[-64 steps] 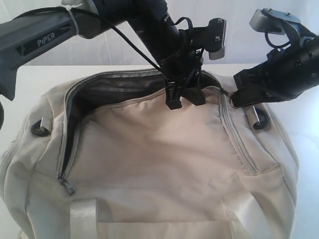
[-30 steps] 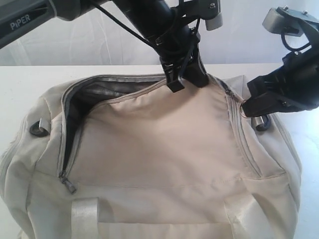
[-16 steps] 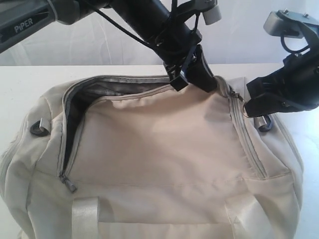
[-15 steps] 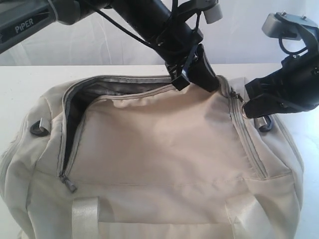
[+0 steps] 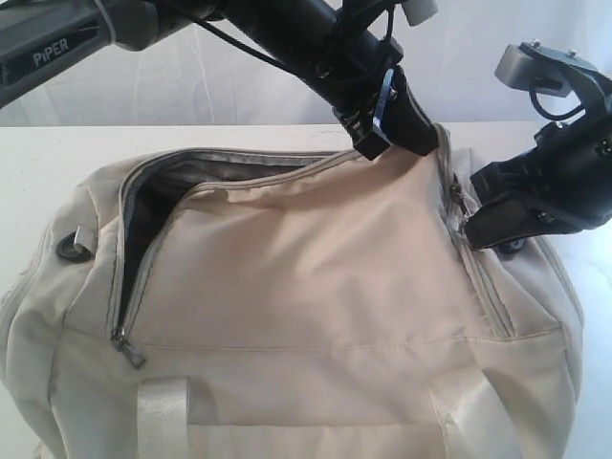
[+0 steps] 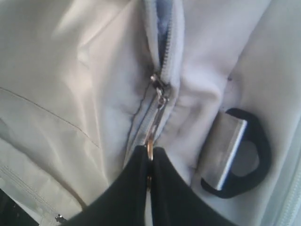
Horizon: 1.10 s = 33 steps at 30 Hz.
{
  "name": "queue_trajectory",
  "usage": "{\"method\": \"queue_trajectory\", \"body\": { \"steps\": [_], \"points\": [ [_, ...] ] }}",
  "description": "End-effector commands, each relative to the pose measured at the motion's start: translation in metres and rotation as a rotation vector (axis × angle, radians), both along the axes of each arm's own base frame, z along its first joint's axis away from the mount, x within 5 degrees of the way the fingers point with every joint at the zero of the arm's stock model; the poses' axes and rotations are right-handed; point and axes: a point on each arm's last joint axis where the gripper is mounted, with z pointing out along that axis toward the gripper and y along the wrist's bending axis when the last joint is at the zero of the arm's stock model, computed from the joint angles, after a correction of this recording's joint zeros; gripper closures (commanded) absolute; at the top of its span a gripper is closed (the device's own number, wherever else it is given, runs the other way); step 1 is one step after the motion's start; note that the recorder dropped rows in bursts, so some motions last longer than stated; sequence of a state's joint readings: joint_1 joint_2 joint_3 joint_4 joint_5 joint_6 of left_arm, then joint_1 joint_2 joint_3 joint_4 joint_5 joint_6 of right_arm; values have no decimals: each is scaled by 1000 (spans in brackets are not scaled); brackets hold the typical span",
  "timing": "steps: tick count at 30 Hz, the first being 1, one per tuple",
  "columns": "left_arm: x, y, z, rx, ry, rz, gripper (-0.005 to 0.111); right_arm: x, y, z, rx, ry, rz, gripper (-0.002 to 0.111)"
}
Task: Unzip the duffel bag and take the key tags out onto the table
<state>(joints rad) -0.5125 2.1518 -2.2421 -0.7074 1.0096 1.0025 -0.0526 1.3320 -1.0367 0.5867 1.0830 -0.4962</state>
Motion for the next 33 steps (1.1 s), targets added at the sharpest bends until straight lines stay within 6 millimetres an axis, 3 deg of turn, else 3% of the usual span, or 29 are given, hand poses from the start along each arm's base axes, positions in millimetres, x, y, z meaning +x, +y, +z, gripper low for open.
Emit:
{"method": "queue_trajectory", "body": {
  "steps": [1, 22, 33],
  "points": [
    [4, 3, 10, -60, -9, 53, 107, -16, 0, 1, -1, 45, 31, 108],
    [15, 24, 8, -38, 28, 96, 107, -61, 1, 19, -30, 0, 49, 108],
    [15, 25, 7, -23, 25, 103, 107, -88, -6, 1, -115, 63, -23, 108]
  ]
}}
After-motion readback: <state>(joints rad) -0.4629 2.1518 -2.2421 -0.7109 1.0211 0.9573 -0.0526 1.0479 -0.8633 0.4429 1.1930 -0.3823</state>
